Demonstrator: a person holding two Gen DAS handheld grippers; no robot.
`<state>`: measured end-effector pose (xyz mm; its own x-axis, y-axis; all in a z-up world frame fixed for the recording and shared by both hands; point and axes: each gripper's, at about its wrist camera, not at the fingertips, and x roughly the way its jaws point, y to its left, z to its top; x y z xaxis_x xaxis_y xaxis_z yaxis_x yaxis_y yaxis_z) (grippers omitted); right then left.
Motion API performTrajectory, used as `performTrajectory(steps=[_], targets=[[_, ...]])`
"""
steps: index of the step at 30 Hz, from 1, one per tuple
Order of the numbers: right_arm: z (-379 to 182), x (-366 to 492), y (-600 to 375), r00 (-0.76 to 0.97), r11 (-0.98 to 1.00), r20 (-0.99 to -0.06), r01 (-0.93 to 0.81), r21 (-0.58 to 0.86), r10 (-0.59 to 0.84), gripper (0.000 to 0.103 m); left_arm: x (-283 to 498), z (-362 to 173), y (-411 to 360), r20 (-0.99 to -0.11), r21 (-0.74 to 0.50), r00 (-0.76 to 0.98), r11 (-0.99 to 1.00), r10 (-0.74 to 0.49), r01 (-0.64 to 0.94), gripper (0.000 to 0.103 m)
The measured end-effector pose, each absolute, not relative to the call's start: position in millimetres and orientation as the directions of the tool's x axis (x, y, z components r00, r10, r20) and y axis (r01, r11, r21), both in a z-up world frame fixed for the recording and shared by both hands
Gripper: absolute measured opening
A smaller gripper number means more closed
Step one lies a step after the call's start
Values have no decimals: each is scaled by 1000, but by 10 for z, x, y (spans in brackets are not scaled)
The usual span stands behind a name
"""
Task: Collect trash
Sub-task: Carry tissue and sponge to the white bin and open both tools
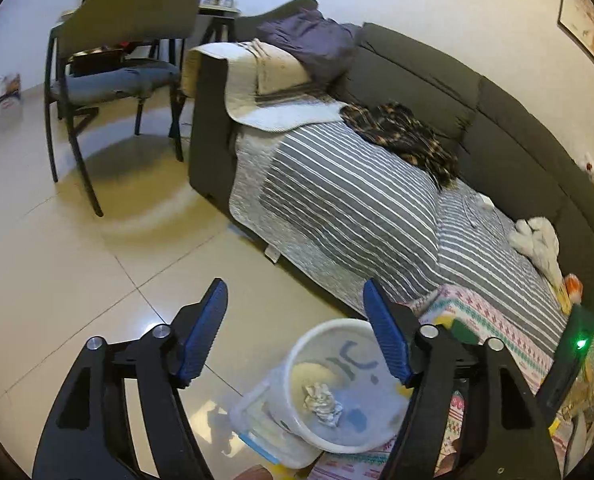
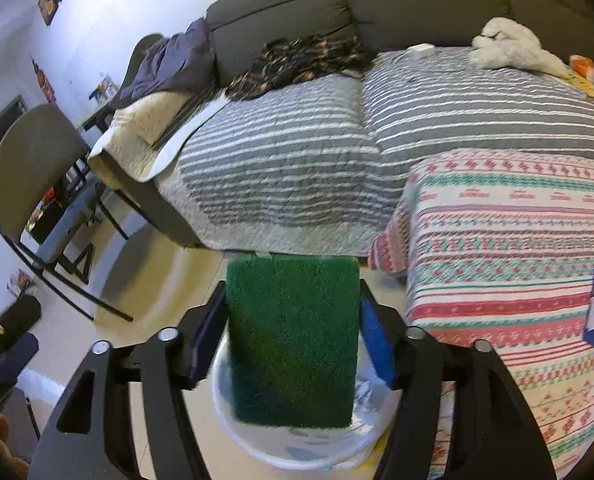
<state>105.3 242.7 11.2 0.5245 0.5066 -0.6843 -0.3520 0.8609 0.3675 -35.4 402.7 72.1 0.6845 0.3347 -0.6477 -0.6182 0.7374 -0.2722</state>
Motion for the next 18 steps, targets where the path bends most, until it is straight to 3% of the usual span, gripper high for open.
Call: performTrajectory(steps=[8, 14, 18], targets=[[112, 964, 2451, 551, 885, -694, -332, 328, 464, 84, -409, 746, 4023, -640, -216, 656, 726, 400, -653, 79], [291, 956, 2142, 653, 931, -664, -264, 251, 364, 89, -355, 723, 3767, -635, -109, 610, 727, 474, -678, 92], [409, 912, 1900, 716, 953, -629, -229, 198, 303, 95, -286, 704, 3512, -626, -71, 616, 752, 478, -656, 93]])
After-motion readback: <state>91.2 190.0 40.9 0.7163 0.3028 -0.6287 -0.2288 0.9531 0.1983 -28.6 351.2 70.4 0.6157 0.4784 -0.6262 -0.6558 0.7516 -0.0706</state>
